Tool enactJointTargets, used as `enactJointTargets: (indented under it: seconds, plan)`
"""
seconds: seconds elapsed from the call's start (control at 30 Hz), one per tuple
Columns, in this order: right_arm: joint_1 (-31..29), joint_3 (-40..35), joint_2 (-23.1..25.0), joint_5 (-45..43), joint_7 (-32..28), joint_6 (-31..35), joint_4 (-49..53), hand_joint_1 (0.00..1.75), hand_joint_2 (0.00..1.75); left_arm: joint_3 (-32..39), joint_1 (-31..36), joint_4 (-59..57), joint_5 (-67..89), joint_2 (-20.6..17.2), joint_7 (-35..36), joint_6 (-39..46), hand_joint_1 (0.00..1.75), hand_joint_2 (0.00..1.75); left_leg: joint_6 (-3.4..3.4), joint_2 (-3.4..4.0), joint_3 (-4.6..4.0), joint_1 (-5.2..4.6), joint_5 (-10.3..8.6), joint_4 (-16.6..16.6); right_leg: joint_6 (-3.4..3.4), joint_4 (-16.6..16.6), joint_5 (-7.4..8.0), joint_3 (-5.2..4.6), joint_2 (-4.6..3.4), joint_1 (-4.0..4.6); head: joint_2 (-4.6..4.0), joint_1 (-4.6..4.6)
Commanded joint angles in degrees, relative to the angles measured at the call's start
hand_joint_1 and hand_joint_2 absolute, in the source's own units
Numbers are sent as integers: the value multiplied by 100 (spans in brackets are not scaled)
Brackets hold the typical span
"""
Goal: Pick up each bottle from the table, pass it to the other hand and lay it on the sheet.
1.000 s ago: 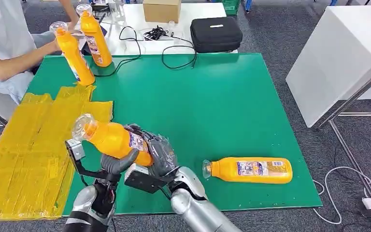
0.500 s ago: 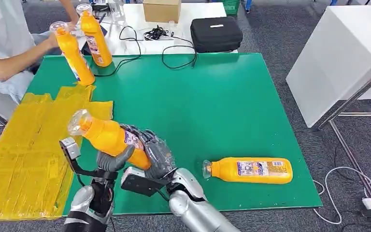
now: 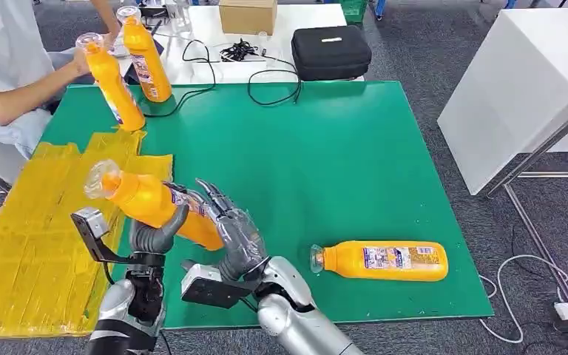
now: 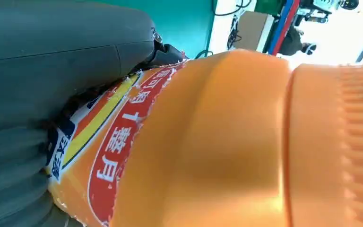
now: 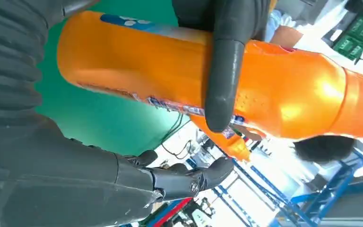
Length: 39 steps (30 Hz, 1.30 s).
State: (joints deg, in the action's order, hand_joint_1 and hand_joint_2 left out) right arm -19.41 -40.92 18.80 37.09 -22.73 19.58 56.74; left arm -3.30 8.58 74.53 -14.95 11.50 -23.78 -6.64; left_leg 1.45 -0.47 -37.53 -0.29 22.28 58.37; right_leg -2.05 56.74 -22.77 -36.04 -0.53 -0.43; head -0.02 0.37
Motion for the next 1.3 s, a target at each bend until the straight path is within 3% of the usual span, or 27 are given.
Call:
enactJointTargets:
  seconds: [0.03,0.2,0.3,0.37,0.43,0.5,0.6,0.7,0.73,0.8,0.87,1.03,1.27,1.3]
  plan:
    - [328,189,-369,12,37,270,1026,0,175,397,337,-229,1045,-7,-306,1374,175,175,-7,-11,20,6,8,-1,3,-5,-10,26,17,6,0,0]
    - [691,487,-666,125,158,463,2332,0,175,693,758,-245,3358,-164,-705,3589,175,175,-10,-19,23,9,12,6,5,1,-17,32,30,10,0,0]
    - [921,624,-899,255,144,613,3064,0,175,762,1034,-583,5782,-461,-339,4664,175,175,-6,-18,9,7,3,1,3,-3,-7,16,23,7,0,2]
    - [1037,690,-1051,287,137,704,3400,0,175,1389,1155,-612,7987,-384,-60,4664,175,175,-5,-12,12,4,2,-3,2,-5,-5,18,16,5,0,0]
    - [1111,771,-1207,302,128,787,3625,0,175,1496,1230,-668,9398,-588,93,4664,175,175,-9,-12,36,11,14,2,4,-7,-14,45,20,11,0,0]
    - [1195,918,-1389,78,-107,992,3863,0,175,868,1151,-639,10495,-1129,868,4664,175,175,-6,-6,17,5,5,-3,2,-7,-5,23,10,5,0,2]
    - [1322,1223,-1603,-28,-210,1119,4100,0,175,-1121,1405,-1263,10495,-2336,2631,4664,175,175,-10,-10,30,4,7,-5,5,-6,-11,36,20,5,0,0]
    - [1392,1368,-1693,-84,-232,1073,4162,0,175,-1331,1621,-1943,10495,-2337,2756,4664,175,175,-15,-15,40,10,7,-6,10,-7,-15,44,39,11,0,0]
    - [1439,1436,-1727,-100,-211,1039,4171,0,175,-1121,1756,-2436,10393,-2202,2530,4664,175,175,-8,-4,20,1,-1,-8,7,-5,-4,16,26,2,0,-2]
    - [1546,1575,-1753,-72,-208,1072,4162,0,175,-668,1747,-2691,9472,-2006,1437,4664,175,175,-7,-8,28,3,1,-10,8,-8,-4,28,26,2,0,-2]
    - [1546,1575,-1753,-72,-208,1072,4162,0,175,-668,1747,-2691,9472,-2006,1437,4664,175,175,-10,-9,54,9,12,-9,9,-16,-13,59,26,9,0,0]
    - [1546,1575,-1753,-72,-208,1072,4162,0,175,-668,1747,-2691,9472,-2006,1437,4664,175,175,-8,25,25,6,11,-1,17,-3,1,20,-6,8,0,-2]
    - [1732,1805,-1754,-43,-171,1108,4008,0,175,17,1584,-3000,9393,-1686,928,4664,175,175,-12,16,45,9,17,-3,20,-8,-6,44,2,11,0,-2]
    - [1756,1844,-1728,-27,-163,1074,3973,0,175,163,1628,-3235,9268,-1582,809,4664,38,175,-8,20,28,4,10,-4,18,-6,1,24,-3,6,0,0]
